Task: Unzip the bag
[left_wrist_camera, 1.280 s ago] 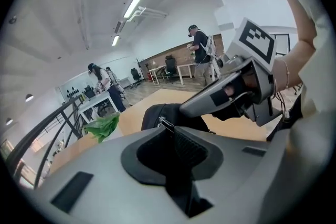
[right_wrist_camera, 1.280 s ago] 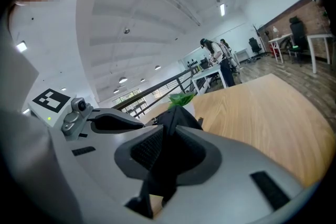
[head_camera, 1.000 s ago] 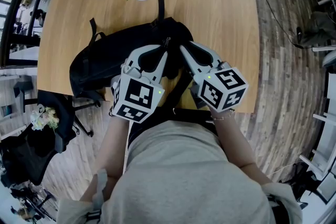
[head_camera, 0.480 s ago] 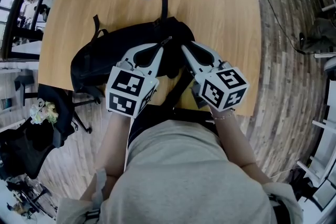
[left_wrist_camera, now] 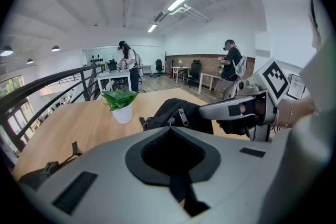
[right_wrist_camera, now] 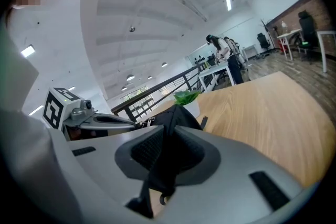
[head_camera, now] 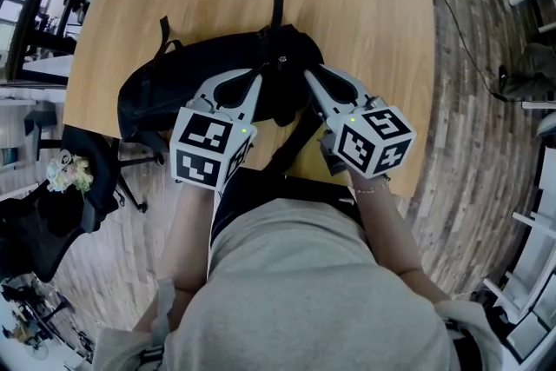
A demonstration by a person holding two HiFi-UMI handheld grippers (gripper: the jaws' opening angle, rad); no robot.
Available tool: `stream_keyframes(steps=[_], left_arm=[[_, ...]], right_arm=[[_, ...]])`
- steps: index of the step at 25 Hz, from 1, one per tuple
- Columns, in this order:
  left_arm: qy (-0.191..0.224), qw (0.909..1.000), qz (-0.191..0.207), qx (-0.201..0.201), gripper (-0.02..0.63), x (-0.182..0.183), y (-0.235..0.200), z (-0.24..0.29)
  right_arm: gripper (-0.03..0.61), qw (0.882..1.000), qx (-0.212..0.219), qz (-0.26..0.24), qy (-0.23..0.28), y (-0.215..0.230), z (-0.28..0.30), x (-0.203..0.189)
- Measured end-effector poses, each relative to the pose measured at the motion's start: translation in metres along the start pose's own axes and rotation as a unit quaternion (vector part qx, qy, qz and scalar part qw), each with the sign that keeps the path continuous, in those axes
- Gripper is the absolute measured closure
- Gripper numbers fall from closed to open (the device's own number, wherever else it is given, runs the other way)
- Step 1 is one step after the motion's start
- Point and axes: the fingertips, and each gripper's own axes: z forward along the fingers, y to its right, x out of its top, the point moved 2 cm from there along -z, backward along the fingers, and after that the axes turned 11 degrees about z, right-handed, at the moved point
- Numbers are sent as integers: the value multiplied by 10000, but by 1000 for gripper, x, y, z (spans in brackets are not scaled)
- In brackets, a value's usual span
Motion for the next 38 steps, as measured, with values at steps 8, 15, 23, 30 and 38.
stream_keyframes(steps=[8,15,23,30,38], left_arm=[[-75,9982,-379,464,592,-18,-14,-20],[-45,9951,-544,819,592,-31,-29,-38],[0,9929,-730,944,592,-55,-50,-68],[93,9910,-859,1023,592,-70,-74,-89],[191,9921,-841,912,592,-77,-87,-97]], right_arm=[[508,9999,107,-19,-45,2,-2,2],[508,10000,25,-49,-20,5,1,3],[506,9991,-374,-126,139,7,-1,3],[506,9966,-755,-185,261,9,3,6],[499,9939,-1023,-343,226,5,5,5]])
